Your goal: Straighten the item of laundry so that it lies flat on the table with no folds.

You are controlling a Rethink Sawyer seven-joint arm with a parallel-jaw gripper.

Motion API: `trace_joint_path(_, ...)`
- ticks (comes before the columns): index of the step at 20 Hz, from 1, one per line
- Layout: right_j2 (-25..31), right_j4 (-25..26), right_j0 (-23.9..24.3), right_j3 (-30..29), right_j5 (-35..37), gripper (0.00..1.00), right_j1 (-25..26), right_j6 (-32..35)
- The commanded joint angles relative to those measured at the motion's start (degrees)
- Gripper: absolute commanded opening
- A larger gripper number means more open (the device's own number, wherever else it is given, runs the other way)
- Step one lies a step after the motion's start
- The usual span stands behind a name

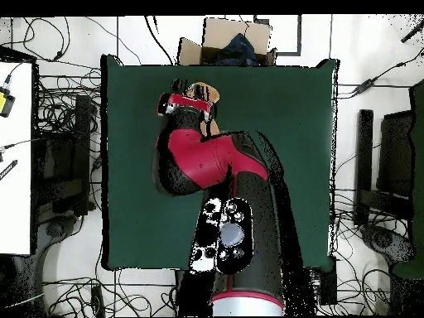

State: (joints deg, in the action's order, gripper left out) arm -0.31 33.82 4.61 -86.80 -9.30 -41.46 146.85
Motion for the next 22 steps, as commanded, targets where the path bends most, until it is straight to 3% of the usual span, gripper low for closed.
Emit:
trace_joint_path(1,-3.1,-4.0,-6.4,3.2,6.9,1.0,5.8,2.2)
trace_joint_path(9,-5.5,-7.0,-8.7,7.2,9.3,1.0,9.1,1.6)
trace_joint_path(22,-1.2,-8.4,-4.8,5.9,16.2,1.0,9.3,-0.2)
